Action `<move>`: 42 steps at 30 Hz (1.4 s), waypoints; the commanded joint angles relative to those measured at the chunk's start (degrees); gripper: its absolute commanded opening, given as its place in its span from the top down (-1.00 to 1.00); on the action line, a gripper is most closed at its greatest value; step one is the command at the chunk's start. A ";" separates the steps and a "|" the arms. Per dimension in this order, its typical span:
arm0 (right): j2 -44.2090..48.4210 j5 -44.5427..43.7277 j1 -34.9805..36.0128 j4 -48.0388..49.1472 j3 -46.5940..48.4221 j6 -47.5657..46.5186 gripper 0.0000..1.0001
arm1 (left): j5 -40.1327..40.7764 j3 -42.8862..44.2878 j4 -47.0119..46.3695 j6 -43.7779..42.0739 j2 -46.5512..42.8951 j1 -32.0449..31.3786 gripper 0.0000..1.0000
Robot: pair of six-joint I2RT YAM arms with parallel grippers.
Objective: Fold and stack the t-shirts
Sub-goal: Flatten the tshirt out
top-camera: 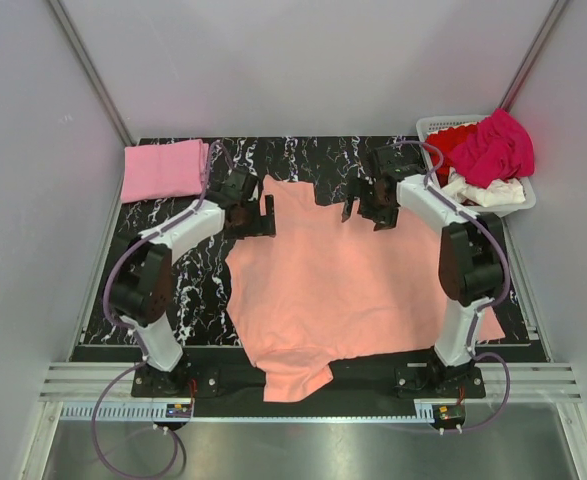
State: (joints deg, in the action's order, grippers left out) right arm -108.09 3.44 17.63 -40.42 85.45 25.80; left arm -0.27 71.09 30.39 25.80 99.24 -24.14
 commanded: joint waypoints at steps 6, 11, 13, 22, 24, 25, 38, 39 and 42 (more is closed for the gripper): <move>-13.52 6.48 0.65 -1.41 11.66 -0.32 -0.99 | 2.55 6.86 -1.30 -2.33 12.18 1.64 -0.79; -21.87 9.65 1.18 -5.45 23.52 0.30 -0.99 | 5.72 12.92 4.48 -4.71 17.03 4.88 -0.75; -23.91 11.05 1.44 -6.15 27.55 0.83 -0.99 | 6.60 16.44 6.60 -5.67 18.97 5.68 -0.75; -36.91 18.61 2.32 -8.88 46.27 4.95 -0.99 | 9.15 30.67 15.65 -11.37 26.52 12.09 -0.75; -39.99 20.89 2.41 -8.53 51.36 6.54 -0.99 | 9.94 36.03 17.32 -12.70 29.07 12.89 -0.75; -41.05 21.16 2.41 -8.53 53.14 7.32 -0.99 | 10.29 37.88 18.64 -13.84 29.95 13.50 -0.75; -43.72 22.75 2.41 3.24 59.49 15.07 -0.99 | 10.99 46.43 22.02 -15.78 28.80 15.01 -0.75; -42.13 22.49 2.41 4.03 55.83 14.37 -0.99 | 10.73 41.55 19.47 -14.83 25.33 14.39 -0.75; -34.83 21.09 2.50 7.11 48.88 11.73 -0.99 | 8.63 27.29 12.51 -12.01 15.12 12.72 -0.73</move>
State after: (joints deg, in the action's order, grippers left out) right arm -151.70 25.08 19.44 -37.76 138.39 40.18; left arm 9.56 105.80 48.86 11.70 125.91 -8.93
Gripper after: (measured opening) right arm 0.994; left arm 0.873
